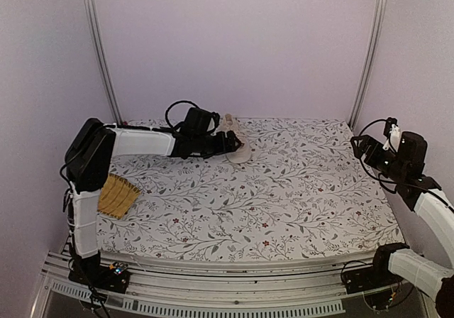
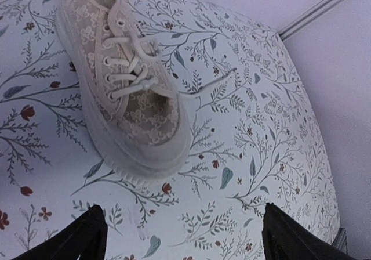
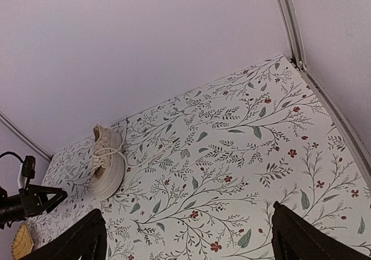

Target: Tie the shoes

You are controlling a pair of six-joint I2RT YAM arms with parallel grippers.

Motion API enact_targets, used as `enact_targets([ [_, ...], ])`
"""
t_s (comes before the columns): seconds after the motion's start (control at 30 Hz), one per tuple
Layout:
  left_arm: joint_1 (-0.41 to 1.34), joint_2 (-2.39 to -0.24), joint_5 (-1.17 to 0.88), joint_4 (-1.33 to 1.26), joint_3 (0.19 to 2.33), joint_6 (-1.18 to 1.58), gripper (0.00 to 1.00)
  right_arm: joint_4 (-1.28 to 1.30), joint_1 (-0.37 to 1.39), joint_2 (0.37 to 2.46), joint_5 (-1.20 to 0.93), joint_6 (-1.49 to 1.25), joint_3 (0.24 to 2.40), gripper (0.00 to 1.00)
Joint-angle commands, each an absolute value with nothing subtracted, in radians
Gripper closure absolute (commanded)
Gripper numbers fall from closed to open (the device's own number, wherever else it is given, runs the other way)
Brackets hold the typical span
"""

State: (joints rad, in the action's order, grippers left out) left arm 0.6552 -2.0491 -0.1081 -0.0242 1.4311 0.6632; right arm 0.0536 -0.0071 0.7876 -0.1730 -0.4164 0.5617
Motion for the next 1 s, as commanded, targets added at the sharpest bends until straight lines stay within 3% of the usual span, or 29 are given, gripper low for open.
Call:
enact_targets([
  [0.0, 0.65, -2.208, 0.02, 0.052, 1.665, 0.714, 0.06, 0.054, -0.008, 0.797, -0.248, -0.397, 0.569, 0.01],
  [0.3, 0.589, -2.659, 0.111, 0.294, 2.328, 0.83, 0.06, 0.02, -0.008, 0.814, -0.336, -0.399, 0.539, 0.01],
  [0.5, 0.535, -2.724, 0.045, 0.257, 2.337, 0.916, 0.08, 0.023, -0.008, 0.817, -0.325, -0.383, 0.526, 0.01],
  [0.73, 0.498, -2.785, -0.087, 0.222, 2.364, 0.954, 0.4, 0.043, -0.007, 0.819, -0.295, -0.364, 0.523, 0.01],
  [0.97, 0.493, -2.778, -0.092, 0.219, 2.354, 0.944, 0.82, 0.055, -0.007, 0.784, -0.301, -0.383, 0.503, 0.01],
])
